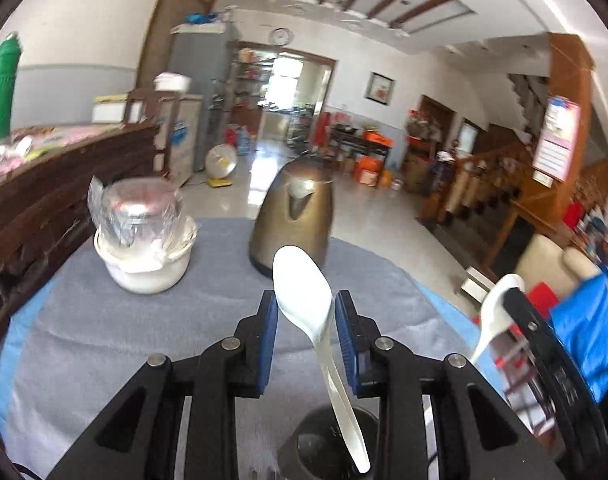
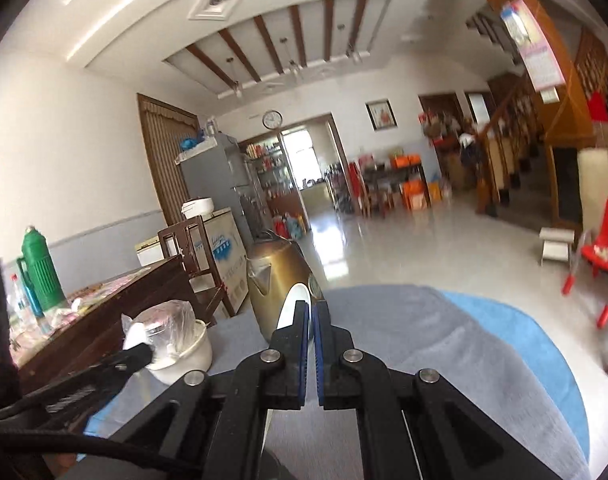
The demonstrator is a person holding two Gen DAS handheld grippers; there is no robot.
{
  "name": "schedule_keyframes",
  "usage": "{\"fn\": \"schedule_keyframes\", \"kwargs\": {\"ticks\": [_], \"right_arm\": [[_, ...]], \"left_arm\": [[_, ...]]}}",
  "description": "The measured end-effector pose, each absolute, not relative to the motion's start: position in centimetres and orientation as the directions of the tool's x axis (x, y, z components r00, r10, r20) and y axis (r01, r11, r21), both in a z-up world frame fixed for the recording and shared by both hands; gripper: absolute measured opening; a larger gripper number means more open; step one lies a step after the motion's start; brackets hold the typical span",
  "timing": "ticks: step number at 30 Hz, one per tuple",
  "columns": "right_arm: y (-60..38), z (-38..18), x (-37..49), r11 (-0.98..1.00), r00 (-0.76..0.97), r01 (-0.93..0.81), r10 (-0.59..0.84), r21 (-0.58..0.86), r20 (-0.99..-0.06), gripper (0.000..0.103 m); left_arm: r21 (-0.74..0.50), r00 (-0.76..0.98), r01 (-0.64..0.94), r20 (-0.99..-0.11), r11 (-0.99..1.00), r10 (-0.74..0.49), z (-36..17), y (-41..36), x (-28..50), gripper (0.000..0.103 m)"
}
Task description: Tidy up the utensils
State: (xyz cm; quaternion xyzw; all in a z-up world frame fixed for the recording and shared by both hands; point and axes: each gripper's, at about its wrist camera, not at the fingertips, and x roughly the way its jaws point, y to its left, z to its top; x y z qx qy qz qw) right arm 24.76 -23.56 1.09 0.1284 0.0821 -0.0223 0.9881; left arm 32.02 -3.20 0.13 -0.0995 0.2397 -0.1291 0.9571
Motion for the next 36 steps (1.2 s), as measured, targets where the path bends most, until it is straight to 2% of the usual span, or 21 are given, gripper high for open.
{"fn": "schedule_keyframes", "kwargs": {"ticks": [4, 10, 18, 21, 26, 31, 36], "right_arm": [[-20.1, -0.2, 26.5, 0.990, 0.987, 0.056, -0.036, 0.130, -0.154, 0.003], [-17.6, -3.7, 27.8, 1.000, 0.973, -0.014, 0.015, 0.006, -0.231, 0.004], [-19.6, -4.9, 25.4, 0.989, 0.923, -0.114, 0.139, 0.089, -0.359, 0.006], [-21.3, -4.9, 23.9, 0.978, 0.913, -0.129, 0.181, 0.163, -0.367, 0.006], [-22.9, -4.8, 22.0, 0.957, 0.898, -0.109, 0.212, 0.270, -0.386, 0.006], [-24.7, -5.4, 18.1, 0.948, 0.901, -0.084, 0.204, 0.307, -0.382, 0.006], [-25.5, -7.6, 15.7, 0.938, 0.869, -0.063, 0.220, 0.341, -0.444, 0.006]], "left_arm": [[-0.238, 0.855, 0.144, -0.459, 0.961, -0.242, -2.7, -4.2, 33.1, 0.031], [-0.190, 0.853, 0.129, -0.479, 0.973, -0.207, -5.6, -4.6, 32.7, 0.031], [-0.134, 0.826, 0.222, -0.500, 0.966, -0.260, -5.3, -4.6, 30.6, 0.032], [-0.109, 0.821, 0.256, -0.500, 0.960, -0.276, -5.3, -4.5, 29.3, 0.045], [-0.132, 0.808, 0.268, -0.509, 0.954, -0.298, -5.2, -2.9, 26.1, 0.045], [-0.107, 0.830, 0.243, -0.492, 0.964, -0.264, -5.9, -0.2, 21.6, 0.053], [-0.095, 0.795, 0.222, -0.559, 0.971, -0.236, -8.1, 1.1, 20.2, 0.054]]}}
